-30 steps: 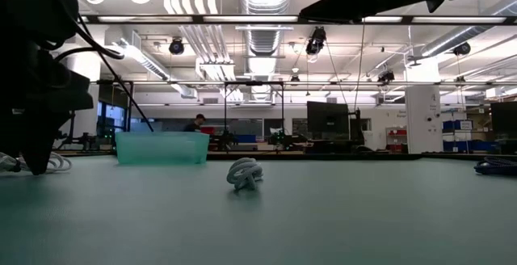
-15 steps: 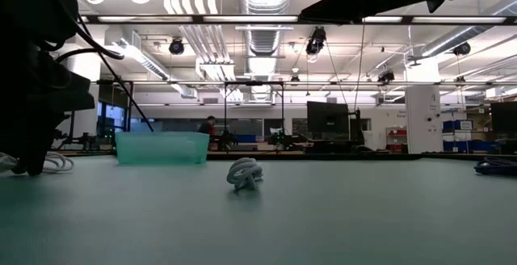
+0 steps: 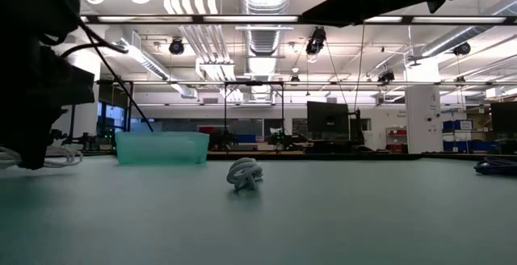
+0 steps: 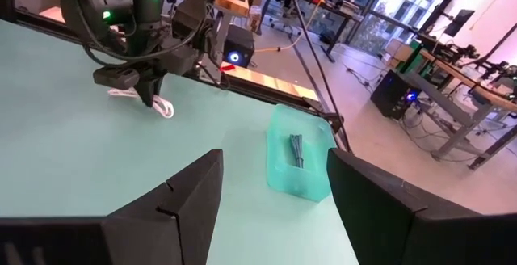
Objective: Pick and place USB-C Cables
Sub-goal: Put the left white USB cable into the blue bin
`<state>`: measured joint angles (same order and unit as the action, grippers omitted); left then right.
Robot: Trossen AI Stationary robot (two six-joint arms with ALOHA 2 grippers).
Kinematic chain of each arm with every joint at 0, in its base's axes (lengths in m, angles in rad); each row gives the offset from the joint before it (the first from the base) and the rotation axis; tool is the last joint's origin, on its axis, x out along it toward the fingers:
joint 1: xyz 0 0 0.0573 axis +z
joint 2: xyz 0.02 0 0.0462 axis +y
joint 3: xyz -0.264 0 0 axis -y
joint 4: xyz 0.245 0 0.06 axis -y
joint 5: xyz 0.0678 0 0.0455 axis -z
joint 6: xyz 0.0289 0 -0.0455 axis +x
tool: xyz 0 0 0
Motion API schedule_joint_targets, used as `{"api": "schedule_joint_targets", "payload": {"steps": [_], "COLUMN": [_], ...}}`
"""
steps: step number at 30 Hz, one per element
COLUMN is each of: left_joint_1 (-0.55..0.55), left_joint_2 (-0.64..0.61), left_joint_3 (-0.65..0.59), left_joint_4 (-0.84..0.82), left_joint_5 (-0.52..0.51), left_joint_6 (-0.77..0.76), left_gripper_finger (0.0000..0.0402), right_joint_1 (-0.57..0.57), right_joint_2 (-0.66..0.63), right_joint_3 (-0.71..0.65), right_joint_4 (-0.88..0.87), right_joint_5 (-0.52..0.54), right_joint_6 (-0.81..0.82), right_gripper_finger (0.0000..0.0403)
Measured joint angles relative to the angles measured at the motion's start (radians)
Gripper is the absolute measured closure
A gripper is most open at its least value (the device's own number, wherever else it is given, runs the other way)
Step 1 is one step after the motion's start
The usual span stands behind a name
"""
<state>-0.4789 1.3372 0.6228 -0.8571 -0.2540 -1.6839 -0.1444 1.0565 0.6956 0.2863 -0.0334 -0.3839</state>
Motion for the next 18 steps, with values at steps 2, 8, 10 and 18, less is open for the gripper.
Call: {"api": "schedule_joint_targets", "payload": {"steps": [2, 8, 10, 18], "left_joint_1": [0.000, 0.013, 0.021, 0.067], "left_joint_2": [-0.005, -0.052, -0.076, -0.203], "left_joint_3": [0.021, 0.112, 0.148, 0.184], "left_joint_4": [-0.001, 0.011, 0.021, 0.346], "left_joint_5": [-0.034, -0.198, -0.247, -0.402], "left_joint_6": [0.049, 0.300, 0.425, 1.015], "left_gripper_finger": [0.0385, 0.0385, 0.0385, 0.0385], "right_joint_1": [0.000, 0.001, 0.001, 0.003], "right_joint_2": [0.000, 0.000, 0.000, 0.000], "right_joint_3": [-0.003, -0.033, -0.045, -0.081], "right_joint_4": [0.002, 0.004, 0.015, 0.047], "right_joint_5": [-0.014, -0.027, -0.027, -0.027], "right_joint_6": [0.013, 0.108, 0.144, 0.245], "right_gripper_finger": [0.0188, 0.0188, 0.0188, 0.0188]}}
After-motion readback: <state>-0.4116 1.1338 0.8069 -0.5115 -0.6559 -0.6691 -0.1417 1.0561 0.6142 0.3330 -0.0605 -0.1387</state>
